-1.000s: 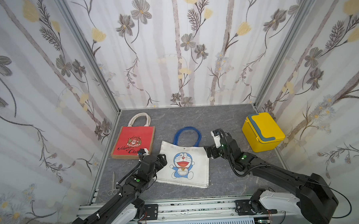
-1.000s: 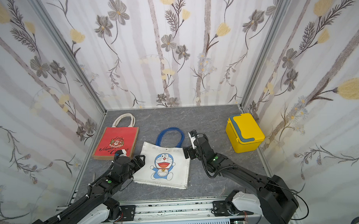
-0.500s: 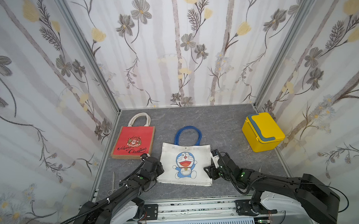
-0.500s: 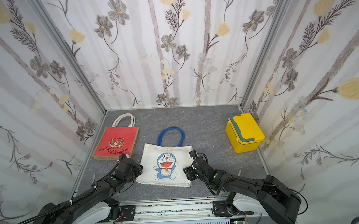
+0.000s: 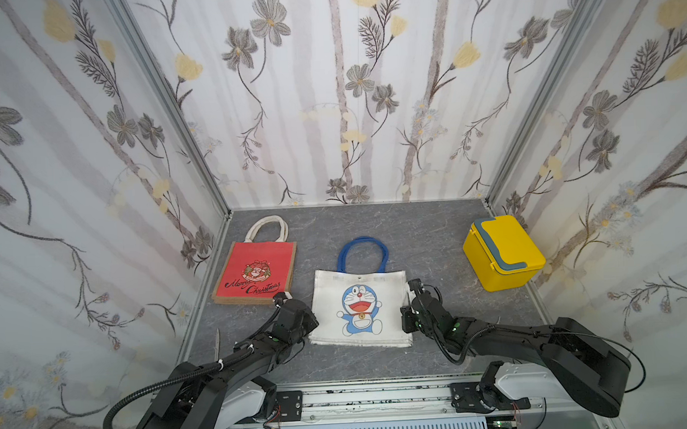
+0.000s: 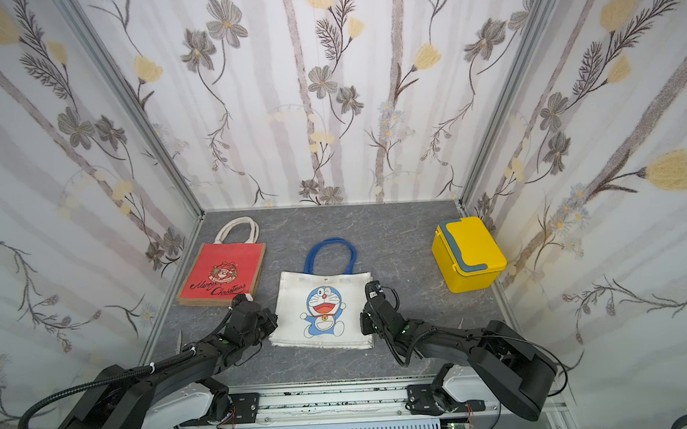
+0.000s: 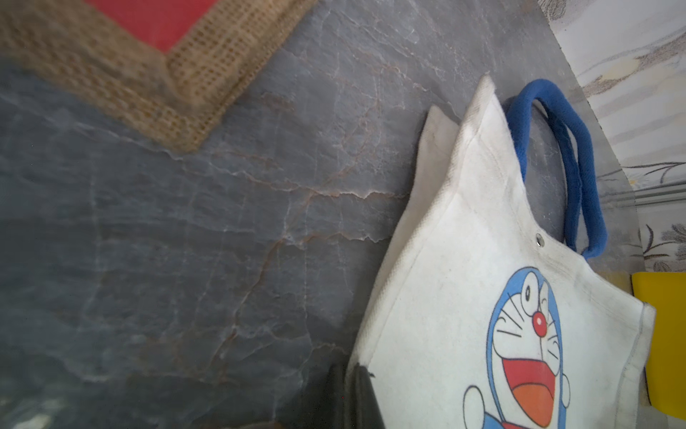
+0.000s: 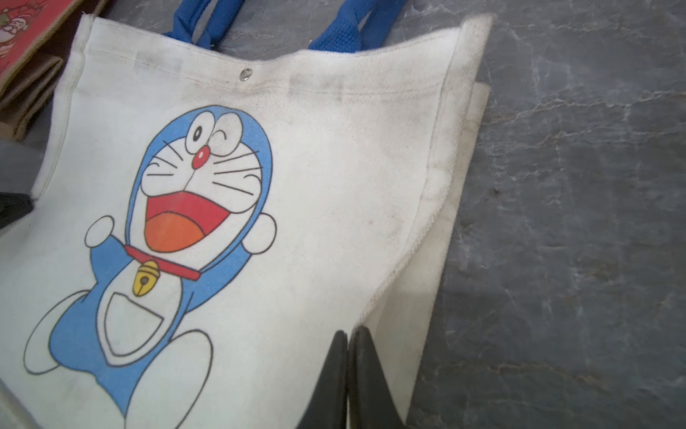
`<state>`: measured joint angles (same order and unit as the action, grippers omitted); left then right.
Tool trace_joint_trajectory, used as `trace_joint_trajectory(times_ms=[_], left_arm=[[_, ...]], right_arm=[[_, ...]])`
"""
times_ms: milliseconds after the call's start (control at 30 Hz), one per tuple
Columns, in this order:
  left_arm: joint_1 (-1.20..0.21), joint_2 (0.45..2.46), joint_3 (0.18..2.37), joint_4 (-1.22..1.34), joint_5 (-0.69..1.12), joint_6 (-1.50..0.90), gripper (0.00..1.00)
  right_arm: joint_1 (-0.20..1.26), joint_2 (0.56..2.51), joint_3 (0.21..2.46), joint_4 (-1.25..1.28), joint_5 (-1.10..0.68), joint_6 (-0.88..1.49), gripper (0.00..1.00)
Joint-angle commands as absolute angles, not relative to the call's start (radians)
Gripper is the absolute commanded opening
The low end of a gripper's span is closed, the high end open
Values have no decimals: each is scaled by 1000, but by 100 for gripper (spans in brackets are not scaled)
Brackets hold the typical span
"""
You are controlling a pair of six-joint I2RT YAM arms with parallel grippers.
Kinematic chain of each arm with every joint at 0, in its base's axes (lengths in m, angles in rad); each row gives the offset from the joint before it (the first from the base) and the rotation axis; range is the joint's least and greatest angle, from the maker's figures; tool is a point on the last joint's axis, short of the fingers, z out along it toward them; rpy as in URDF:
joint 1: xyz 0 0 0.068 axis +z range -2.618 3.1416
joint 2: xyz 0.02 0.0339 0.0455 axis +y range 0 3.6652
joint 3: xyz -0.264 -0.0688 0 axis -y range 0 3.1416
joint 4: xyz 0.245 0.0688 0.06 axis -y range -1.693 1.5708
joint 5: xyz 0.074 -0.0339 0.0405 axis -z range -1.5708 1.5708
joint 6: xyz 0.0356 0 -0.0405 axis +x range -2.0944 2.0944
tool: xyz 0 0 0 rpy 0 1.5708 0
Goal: Put away the canvas bag
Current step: Move the canvas bag to the center of the board.
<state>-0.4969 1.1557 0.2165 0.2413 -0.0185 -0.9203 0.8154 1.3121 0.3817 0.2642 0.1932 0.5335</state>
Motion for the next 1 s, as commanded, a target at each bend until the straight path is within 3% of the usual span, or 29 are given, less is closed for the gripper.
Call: trace_joint_trajectory(times_ms=[0,600,700,967], left_arm=[[-502,1197,243,240,2,-941,0],[-459,1611,612,214,-78,-804,0],[-454,1629,647,203,-96,-808,17],[-448,1643,698,127,-143,-827,43]], right_arm=[[779,1368,426,310,182,490,7],[620,1753,790,297,199,387,6],[592,1795,845,240,159,406,14],[587,1763,910,134,179,373,36]])
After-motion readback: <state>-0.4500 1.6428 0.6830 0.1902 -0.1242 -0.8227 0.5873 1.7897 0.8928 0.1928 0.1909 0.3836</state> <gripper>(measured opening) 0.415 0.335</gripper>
